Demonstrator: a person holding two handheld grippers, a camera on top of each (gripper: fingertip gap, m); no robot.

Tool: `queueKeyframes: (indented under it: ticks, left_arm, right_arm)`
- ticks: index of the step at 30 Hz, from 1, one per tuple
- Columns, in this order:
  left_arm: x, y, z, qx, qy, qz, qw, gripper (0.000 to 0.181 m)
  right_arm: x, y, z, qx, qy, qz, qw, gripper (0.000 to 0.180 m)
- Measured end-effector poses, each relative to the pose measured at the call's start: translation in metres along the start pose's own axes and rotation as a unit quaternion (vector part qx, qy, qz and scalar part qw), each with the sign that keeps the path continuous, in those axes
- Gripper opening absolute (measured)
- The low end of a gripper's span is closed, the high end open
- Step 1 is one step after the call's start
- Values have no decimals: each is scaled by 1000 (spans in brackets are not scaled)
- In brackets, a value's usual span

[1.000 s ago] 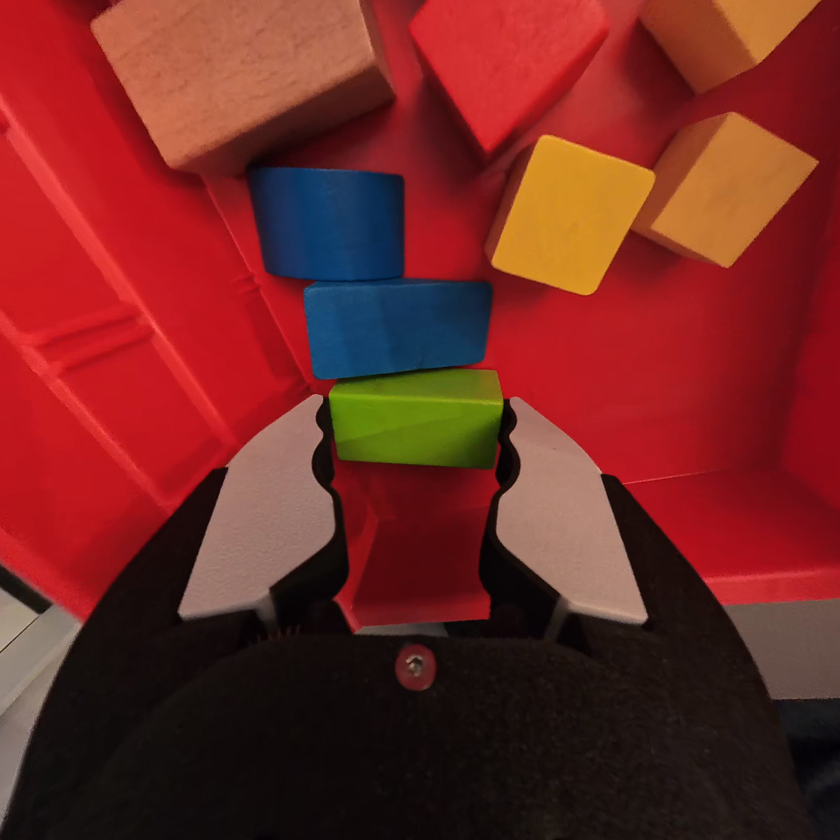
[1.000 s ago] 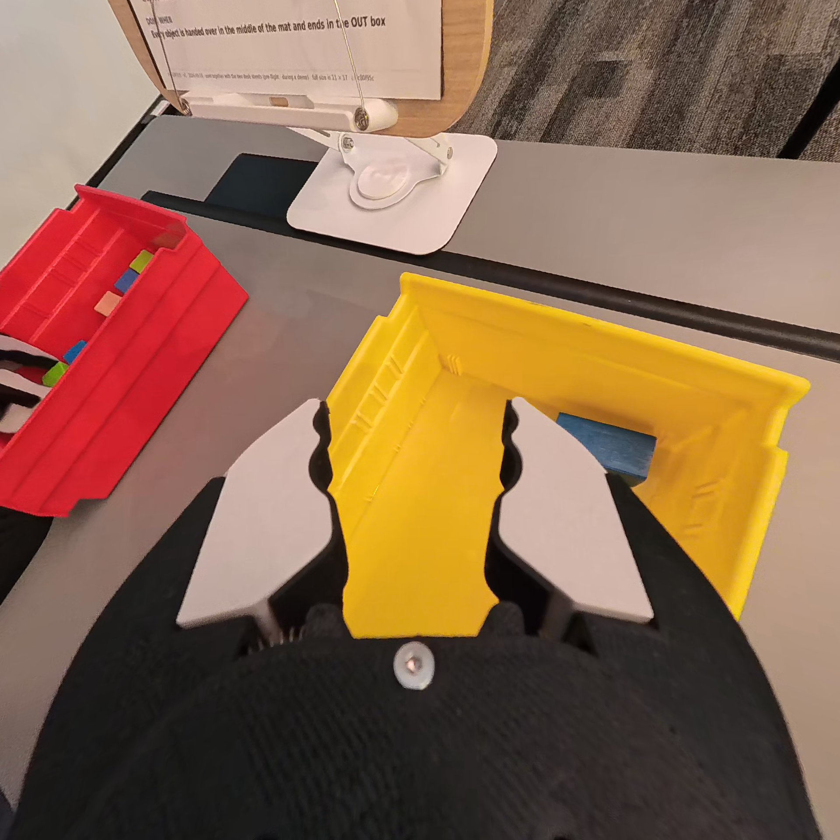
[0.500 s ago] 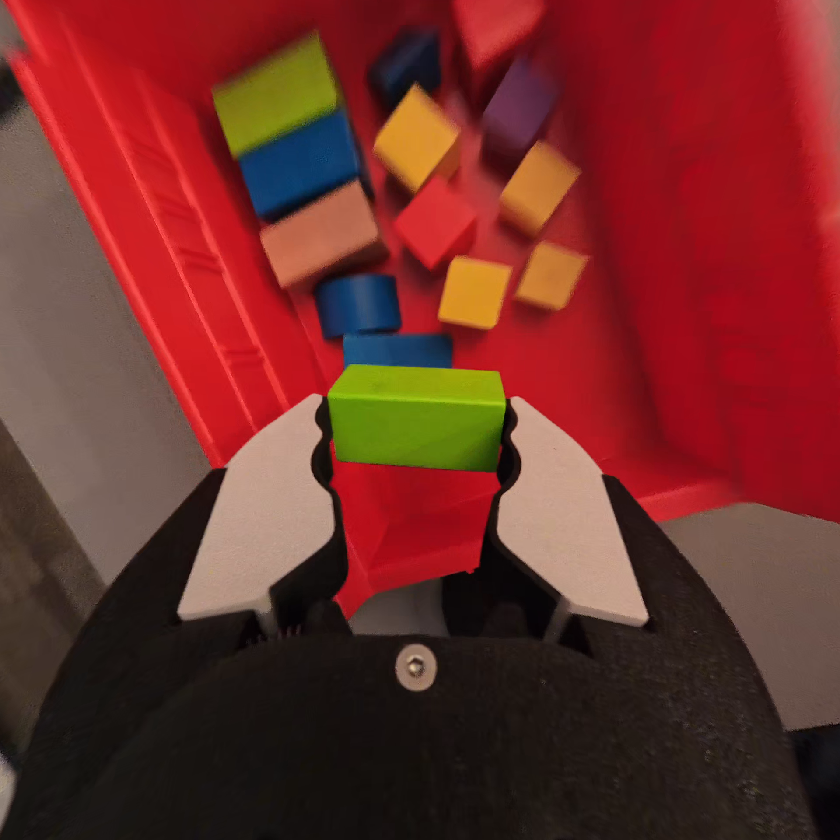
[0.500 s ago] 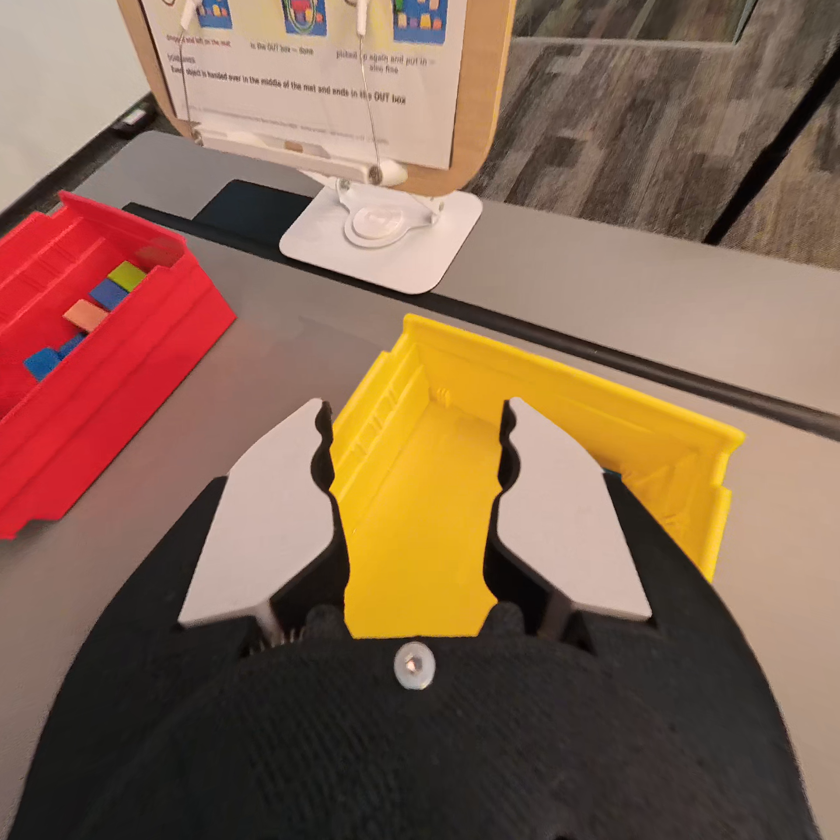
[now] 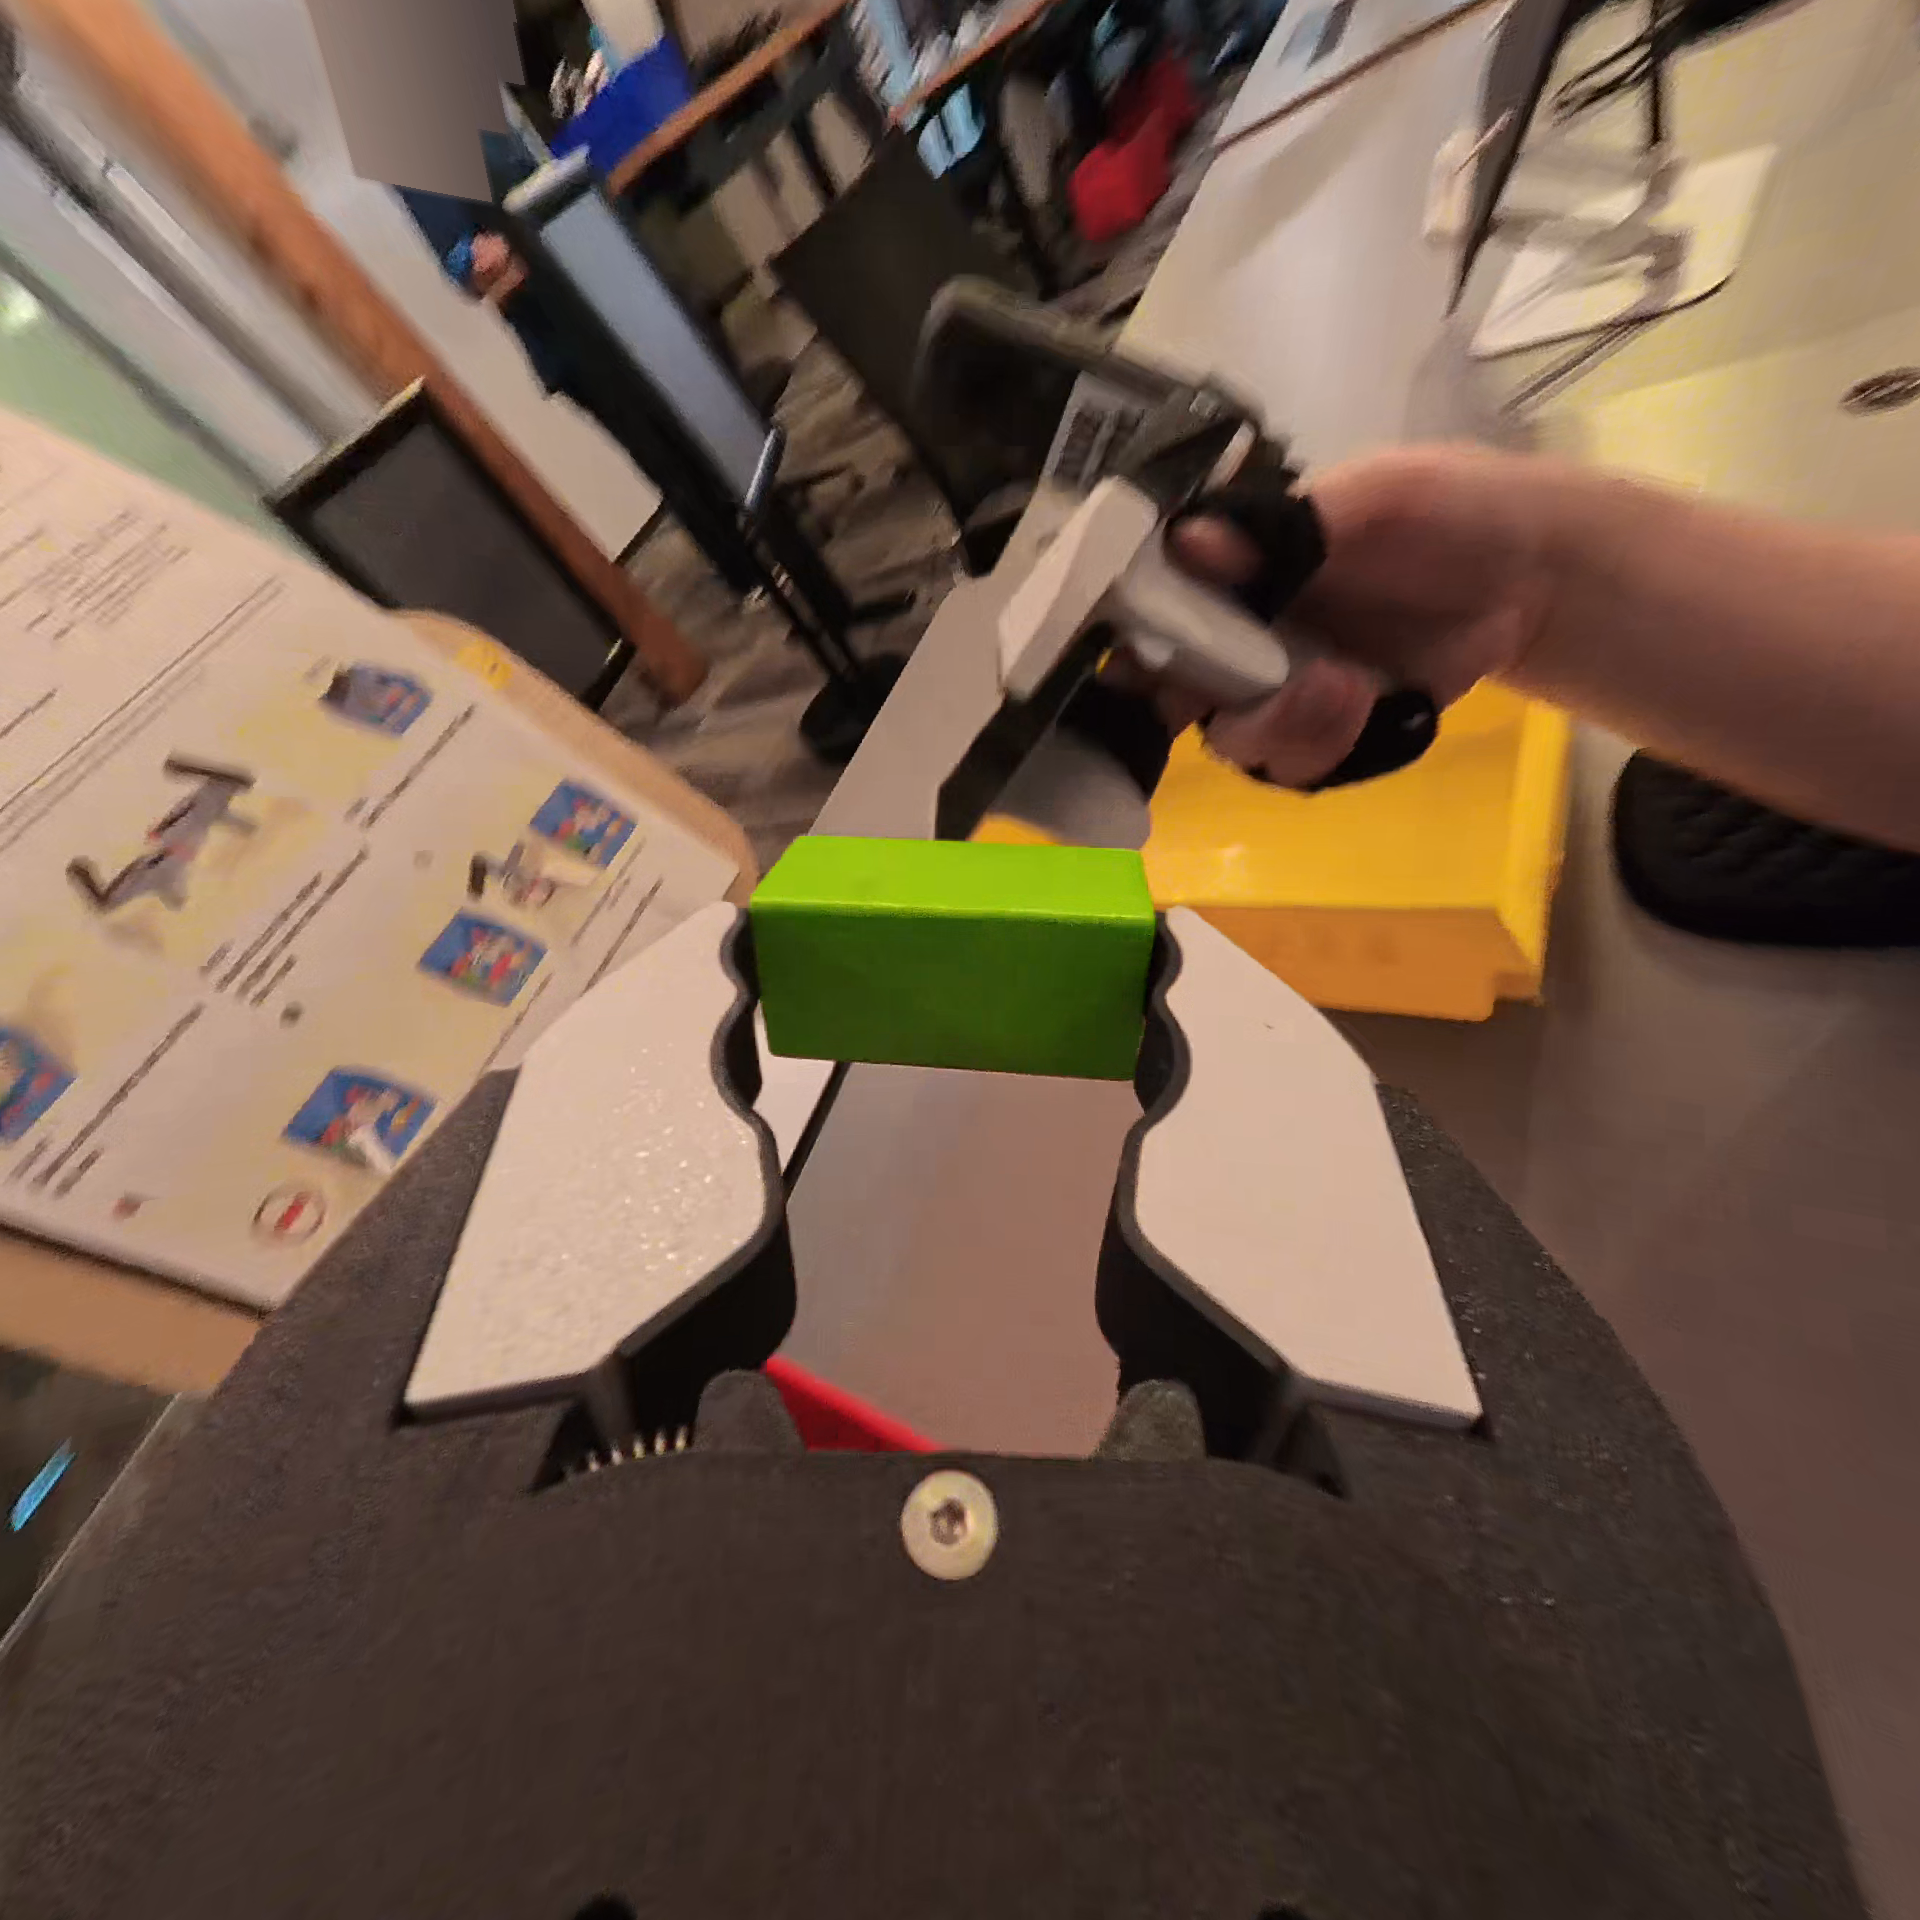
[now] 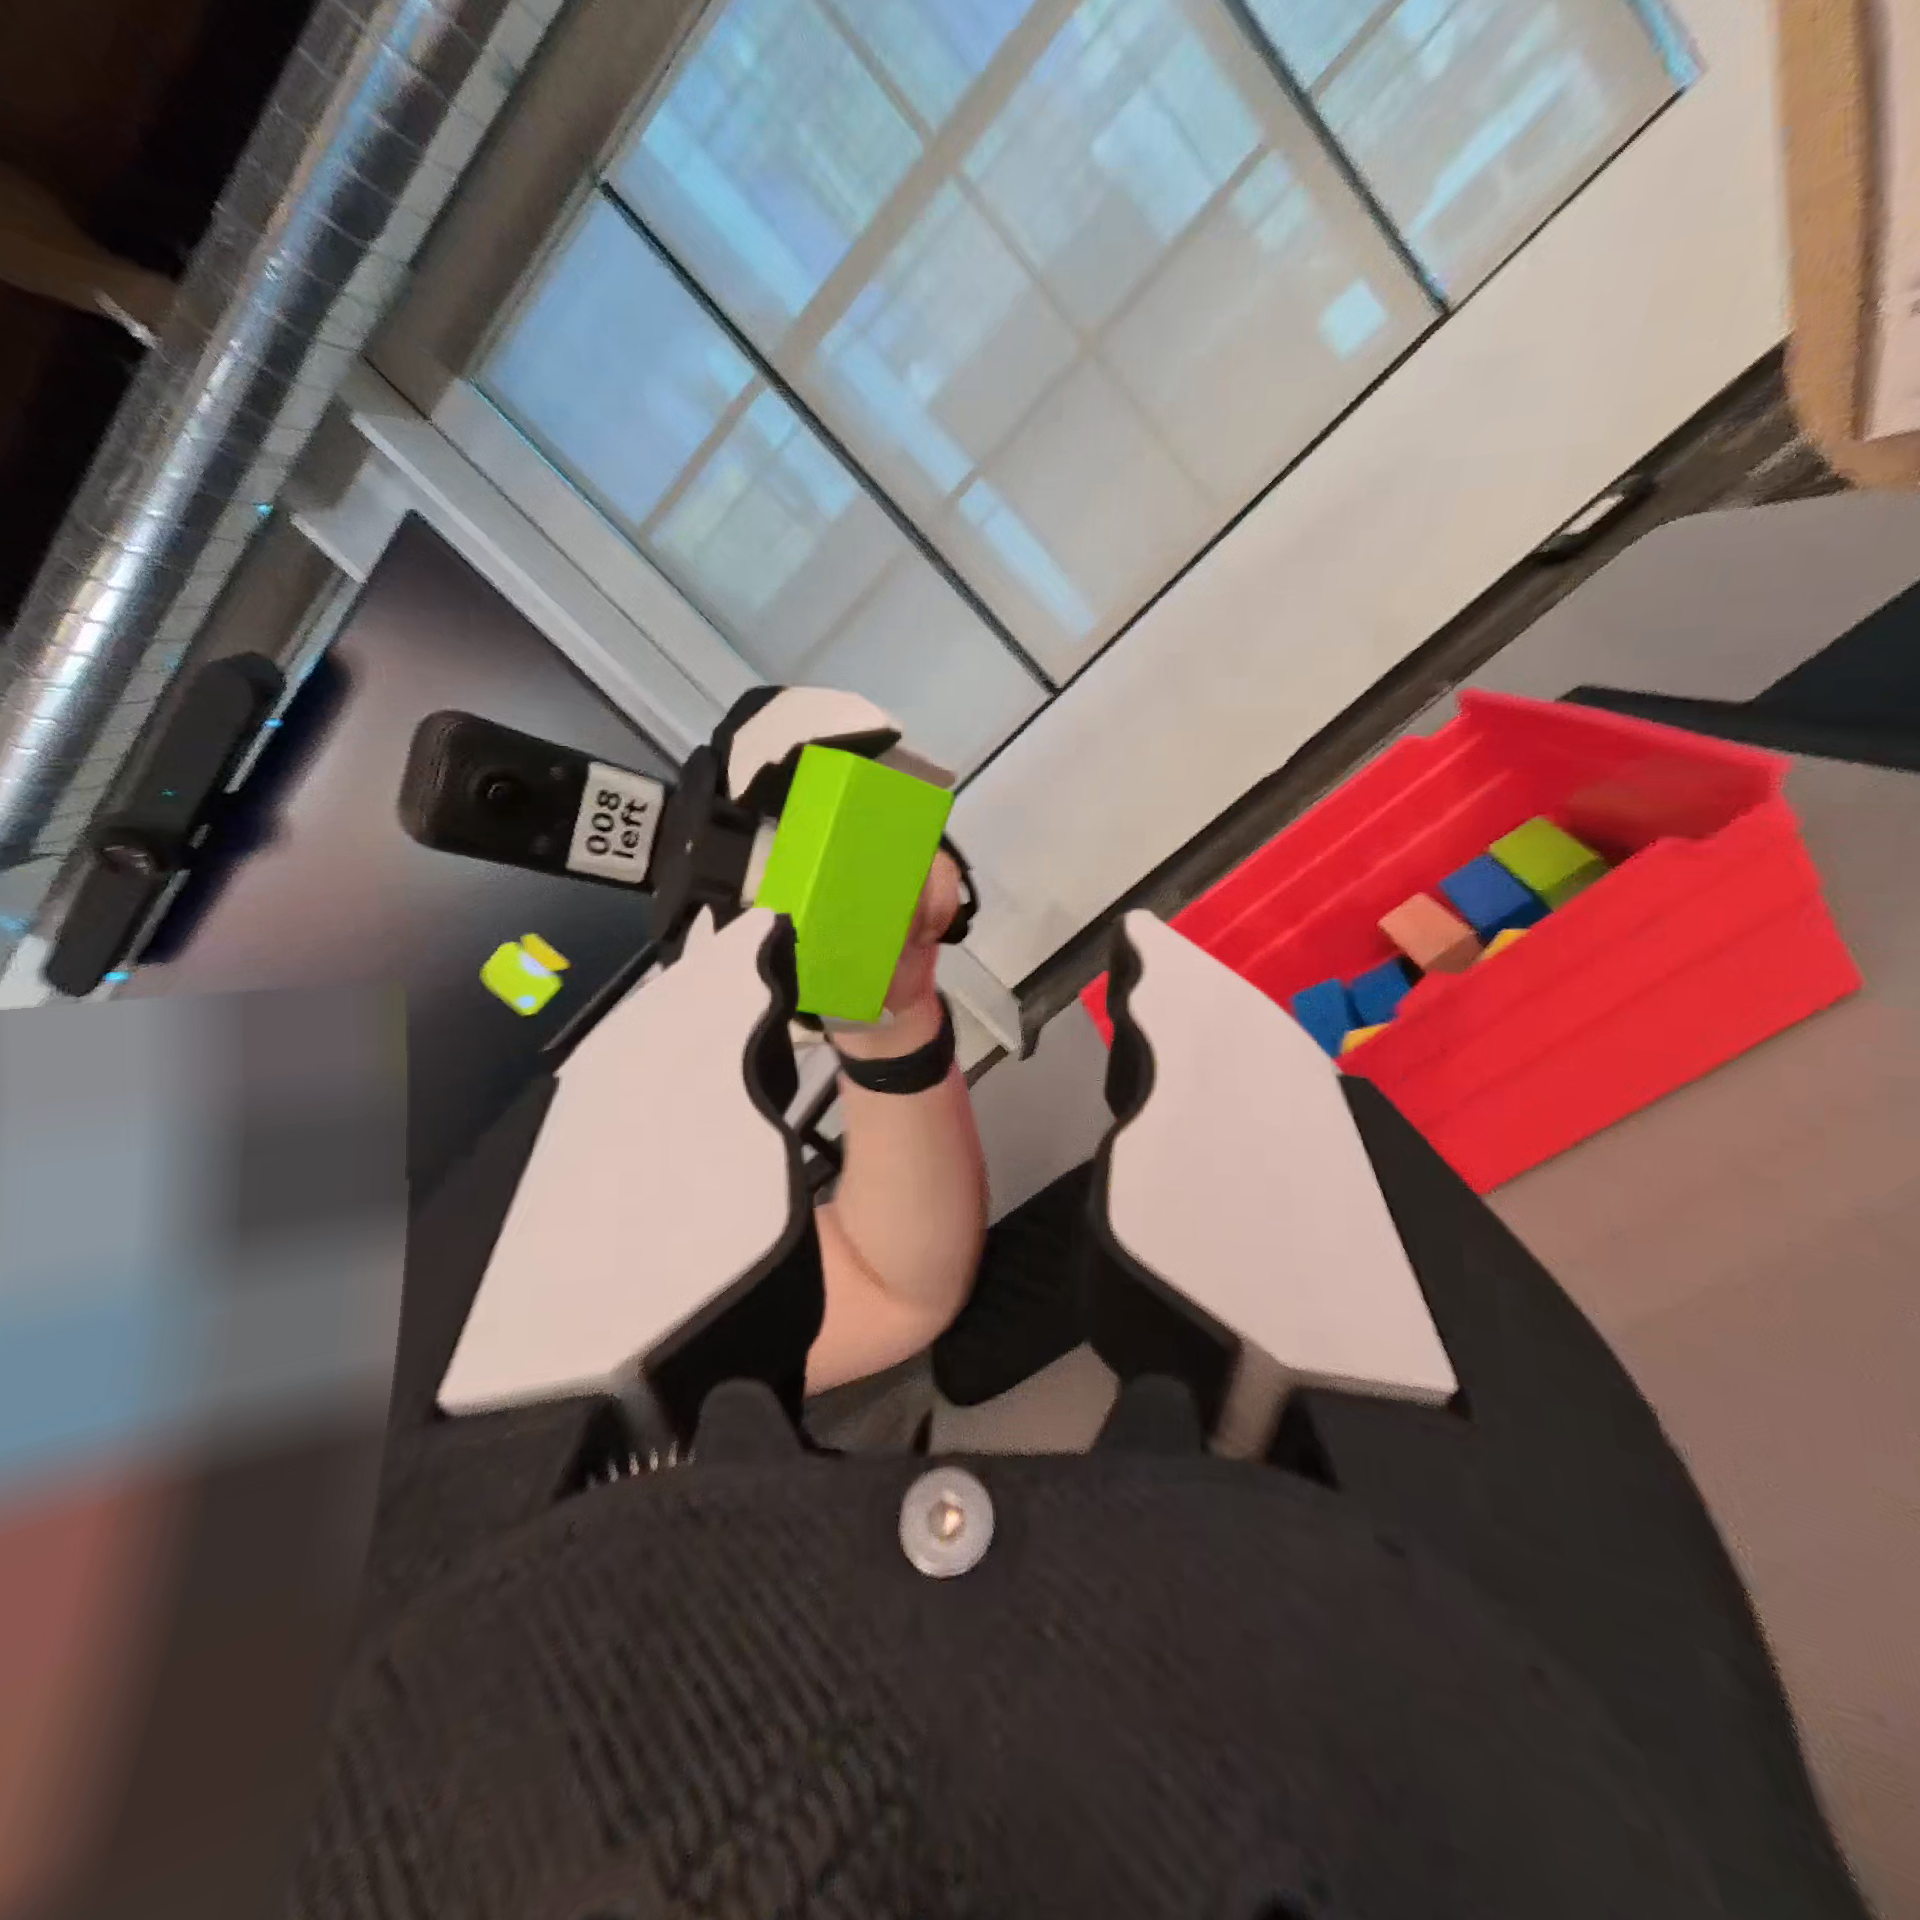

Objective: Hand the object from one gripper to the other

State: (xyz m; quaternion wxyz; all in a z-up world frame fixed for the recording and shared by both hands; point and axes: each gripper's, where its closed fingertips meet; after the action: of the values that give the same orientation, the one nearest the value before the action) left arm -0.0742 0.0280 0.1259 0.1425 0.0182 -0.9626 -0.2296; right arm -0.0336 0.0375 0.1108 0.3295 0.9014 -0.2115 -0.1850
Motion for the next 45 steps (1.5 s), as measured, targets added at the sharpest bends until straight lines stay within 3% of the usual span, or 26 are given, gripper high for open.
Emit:
queueKeyframes:
  ticks: [6, 9, 11, 14, 19, 22, 24, 26, 28, 31, 33, 41, 45]
  left_arm:
    - [-9, -15, -14, -53, -56, -3, 997, 71]
    - [-14, -21, -7, -74, -45, 2, 996, 71]
    - [-15, -25, -4, -71, -46, 15, 996, 71]
    - [-15, -26, -3, -58, -57, 32, 996, 71]
    - [-14, -20, 6, -31, -47, 27, 998, 77]
    - [-3, -18, 2, 1, -55, 40, 998, 73]
    - [6, -15, -1, 9, -60, 41, 997, 69]
    - [13, -13, -2, 12, -68, 43, 997, 65]
    - [17, -11, -3, 13, -72, 43, 996, 64]
    - [22, -5, -1, 17, -70, 36, 997, 64]
    - [27, 0, -1, 20, -75, 31, 997, 64]
    - [42, 9, -6, 23, -95, 17, 995, 61]
    - [48, 13, -7, 20, -101, 10, 995, 59]
  right_arm:
    - [-17, 29, 19, -77, 38, -129, 988, 52]
    - [-25, 27, 29, -94, 54, -139, 984, 51]
    - [-26, 31, 32, -98, 57, -168, 979, 33]
    - [-27, 30, 34, -102, 61, -176, 977, 33]
    - [-2, 25, 22, -17, 73, -98, 992, 33]
    - [57, 13, 0, 131, 83, 61, 986, 33]
    - [112, -9, -12, 225, 92, 204, 948, 33]
    - [160, -38, -15, 260, 117, 331, 900, 33]
    - [191, -70, -1, 280, 194, 414, 844, 33]
    - [223, -115, 29, 304, 354, 491, 735, 33]
    - [236, -140, 43, 304, 434, 499, 686, 33]
    - [268, -203, 62, 344, 619, 428, 562, 33]
    - [280, -214, 66, 328, 659, 409, 540, 34]
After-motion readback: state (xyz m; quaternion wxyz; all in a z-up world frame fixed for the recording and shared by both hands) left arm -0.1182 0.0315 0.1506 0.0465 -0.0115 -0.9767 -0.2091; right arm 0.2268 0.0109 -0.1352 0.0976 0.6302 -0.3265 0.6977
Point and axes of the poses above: each gripper's, where its closed fingertips meet, x back along the fingers, z out of its underside, y = z × x across the jaws, and after that the axes turned 2 degrees about x, right-handed
